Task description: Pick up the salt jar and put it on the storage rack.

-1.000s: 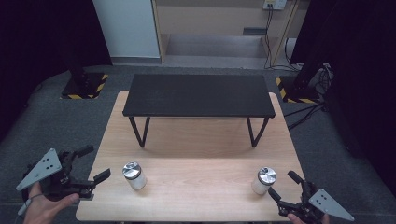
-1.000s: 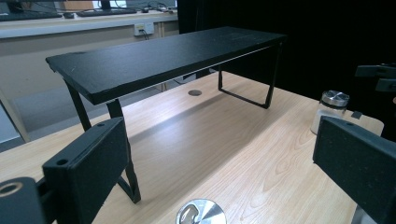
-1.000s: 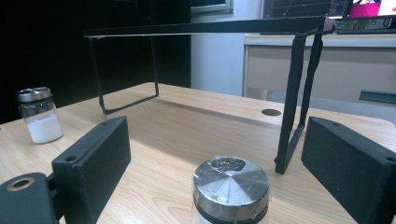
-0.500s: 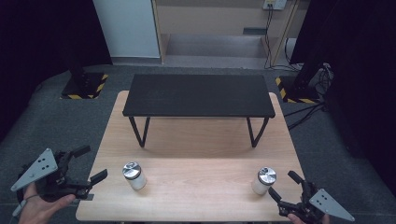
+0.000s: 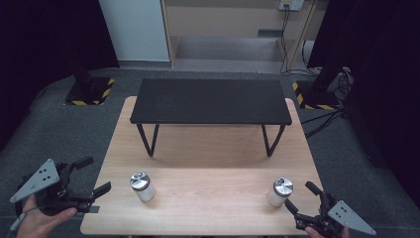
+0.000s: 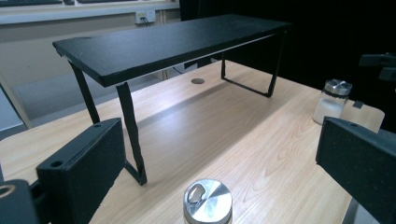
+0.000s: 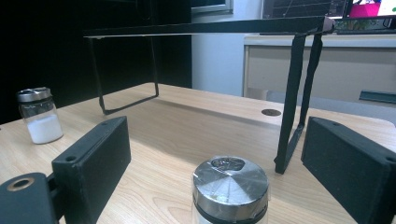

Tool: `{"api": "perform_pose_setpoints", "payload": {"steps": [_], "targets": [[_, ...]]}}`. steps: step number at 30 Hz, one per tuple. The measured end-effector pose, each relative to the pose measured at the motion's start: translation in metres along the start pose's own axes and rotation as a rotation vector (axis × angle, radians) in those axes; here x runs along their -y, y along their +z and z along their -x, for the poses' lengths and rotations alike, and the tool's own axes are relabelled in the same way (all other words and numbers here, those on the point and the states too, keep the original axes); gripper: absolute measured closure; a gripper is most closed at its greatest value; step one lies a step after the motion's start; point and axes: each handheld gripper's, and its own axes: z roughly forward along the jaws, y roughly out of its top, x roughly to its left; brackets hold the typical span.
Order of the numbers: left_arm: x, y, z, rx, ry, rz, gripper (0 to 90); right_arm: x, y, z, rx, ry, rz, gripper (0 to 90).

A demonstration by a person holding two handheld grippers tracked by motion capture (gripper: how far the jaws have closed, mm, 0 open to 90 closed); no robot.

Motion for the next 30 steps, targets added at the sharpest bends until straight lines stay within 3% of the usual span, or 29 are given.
{"api": "perform_pose_setpoints", "payload": {"steps": [30], "targets": [[0.029,0.009,-0.039,0.137,0.038,-0.057,1.7,0.0,0.0,0.0,-0.003,-0.005,-0.002,8.2]]}}
